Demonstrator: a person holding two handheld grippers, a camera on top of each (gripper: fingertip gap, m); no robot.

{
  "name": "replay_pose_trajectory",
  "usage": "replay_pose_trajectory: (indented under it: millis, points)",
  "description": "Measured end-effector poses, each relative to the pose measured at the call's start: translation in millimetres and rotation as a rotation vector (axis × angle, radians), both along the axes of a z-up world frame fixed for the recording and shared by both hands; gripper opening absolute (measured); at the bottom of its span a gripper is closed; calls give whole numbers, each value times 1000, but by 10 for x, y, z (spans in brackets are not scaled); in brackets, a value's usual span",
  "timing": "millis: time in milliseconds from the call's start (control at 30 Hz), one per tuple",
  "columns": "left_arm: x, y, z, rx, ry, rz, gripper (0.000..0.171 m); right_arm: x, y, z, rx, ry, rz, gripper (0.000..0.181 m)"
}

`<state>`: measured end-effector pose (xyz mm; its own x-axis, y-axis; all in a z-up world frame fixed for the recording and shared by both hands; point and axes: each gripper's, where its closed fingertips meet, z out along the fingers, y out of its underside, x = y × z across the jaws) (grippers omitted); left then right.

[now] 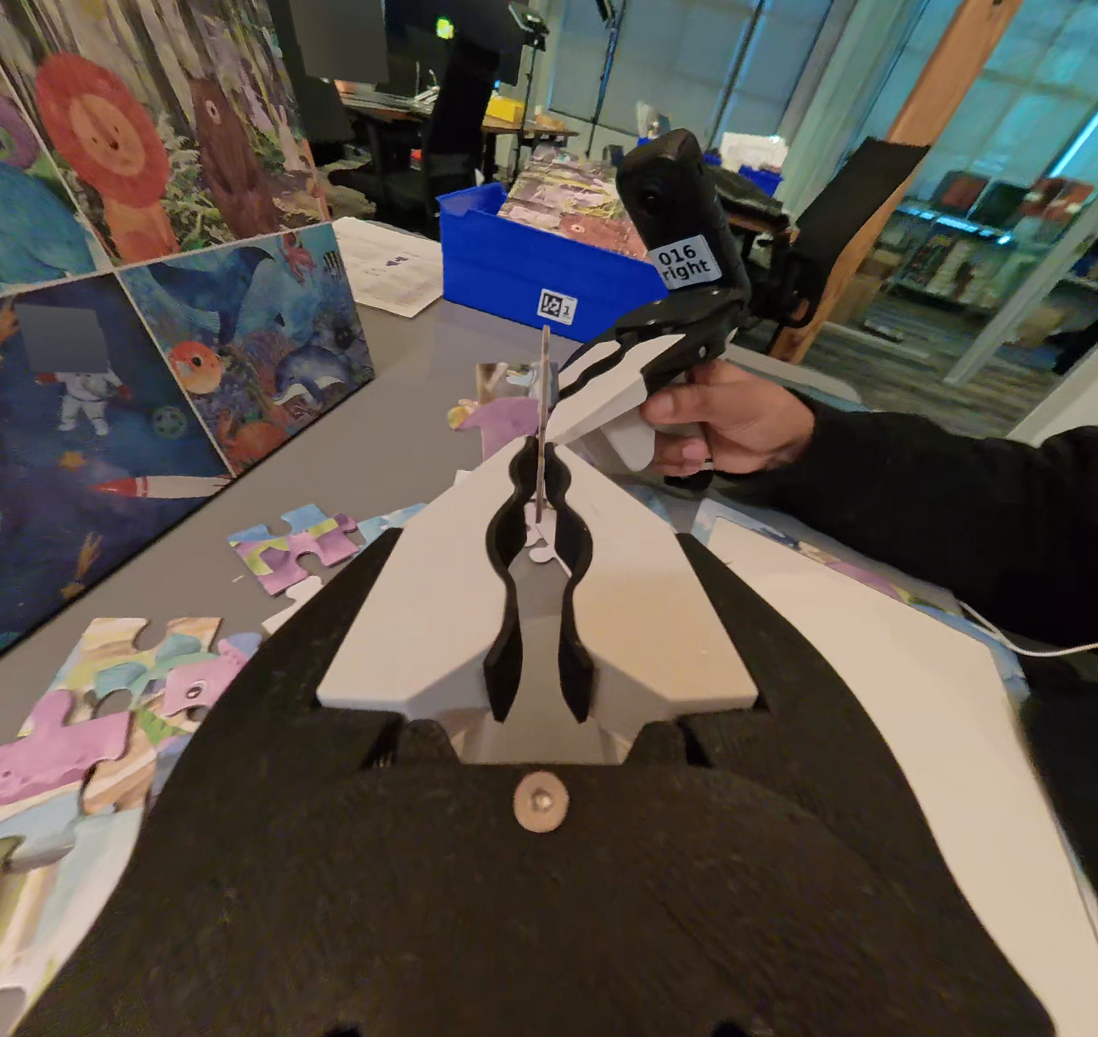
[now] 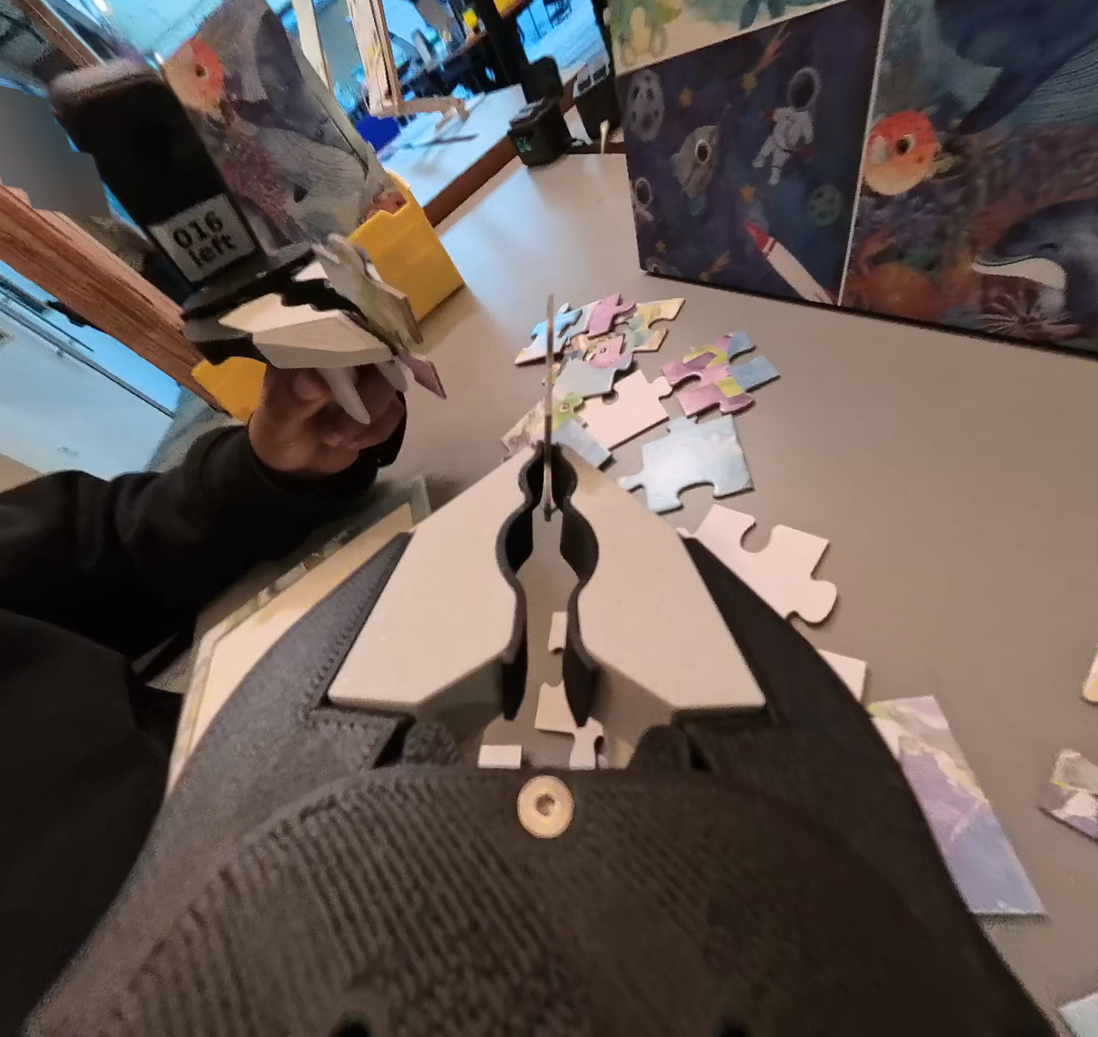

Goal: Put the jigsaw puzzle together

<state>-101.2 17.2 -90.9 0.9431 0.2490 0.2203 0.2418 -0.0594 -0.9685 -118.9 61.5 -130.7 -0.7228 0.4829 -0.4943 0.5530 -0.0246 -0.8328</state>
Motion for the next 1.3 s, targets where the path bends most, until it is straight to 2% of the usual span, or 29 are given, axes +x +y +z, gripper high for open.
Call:
replay_pose_trajectory:
  millis: [100,200,300,433,567,667,800,867,1000,1133,1300]
  points:
    - [-36,-26,-8,8,-50,1,0,-46,104,49,-46,-21,-23,0]
    - [-29,22,-289,-77,-231,-75,0,-116,274,-102,45,-57,-53,0]
    - [59,102,-631,-221,-314,-120,0,-211,482,-319,178,-77,-108,0]
    - [161,162,-770,-272,-388,-162,0,-249,615,-431,251,-91,-132,0]
    - [101,98,-894,-327,-423,-135,0,-293,723,-444,267,-98,-170,3]
    - [15,21,-1005,-404,-407,-78,2,-360,935,-519,362,-95,-238,16]
    - [-173,-91,-986,-415,-353,28,15,-392,1113,-398,408,-37,-276,33]
    - [-248,-129,-908,-371,-346,64,20,-330,1131,-303,463,23,-236,49]
    - [-391,-223,-797,-306,-325,132,26,88,966,-306,603,147,23,40]
    - [-439,-257,-689,-247,-294,146,25,598,748,-467,510,162,243,47]
    - [-432,-231,-657,-228,-248,139,22,804,791,-678,567,200,276,64]
